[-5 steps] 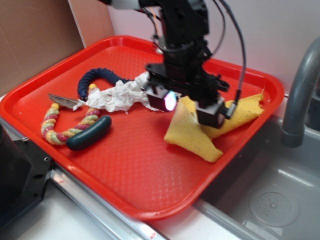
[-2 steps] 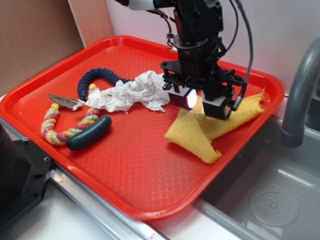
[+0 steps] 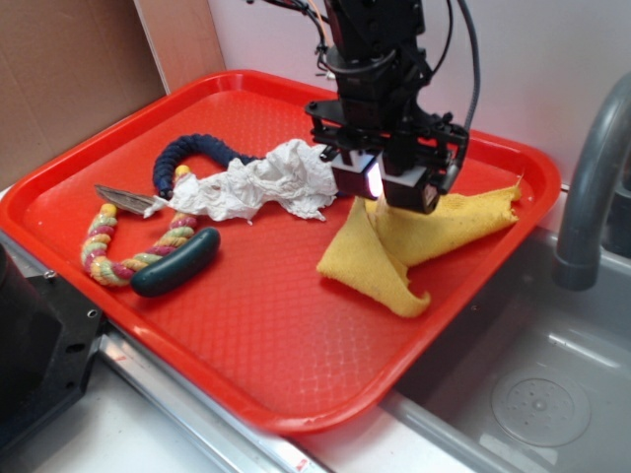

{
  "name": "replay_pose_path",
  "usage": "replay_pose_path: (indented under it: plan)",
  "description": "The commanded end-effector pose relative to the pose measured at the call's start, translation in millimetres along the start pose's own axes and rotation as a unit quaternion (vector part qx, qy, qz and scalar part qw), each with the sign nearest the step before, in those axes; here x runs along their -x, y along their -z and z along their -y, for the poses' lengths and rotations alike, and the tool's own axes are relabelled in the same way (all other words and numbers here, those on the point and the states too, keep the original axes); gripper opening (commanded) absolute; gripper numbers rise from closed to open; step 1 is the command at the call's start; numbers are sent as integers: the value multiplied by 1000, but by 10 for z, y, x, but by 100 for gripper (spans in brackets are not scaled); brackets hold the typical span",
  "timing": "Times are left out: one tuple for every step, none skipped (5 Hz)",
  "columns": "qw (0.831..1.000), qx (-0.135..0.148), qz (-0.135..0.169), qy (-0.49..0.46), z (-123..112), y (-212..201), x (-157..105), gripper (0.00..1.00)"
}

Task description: Grab the yellow cloth.

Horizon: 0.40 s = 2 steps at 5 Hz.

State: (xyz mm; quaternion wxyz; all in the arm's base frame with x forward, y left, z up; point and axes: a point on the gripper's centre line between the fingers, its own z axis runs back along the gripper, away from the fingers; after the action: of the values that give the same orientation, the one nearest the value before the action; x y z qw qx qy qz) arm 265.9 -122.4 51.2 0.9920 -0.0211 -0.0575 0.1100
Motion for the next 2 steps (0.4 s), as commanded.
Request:
replay_pose_path:
  plan:
    - [1000, 21, 1, 0, 83, -64, -49, 100]
    - [1000, 19, -15, -4, 59, 35, -20, 100]
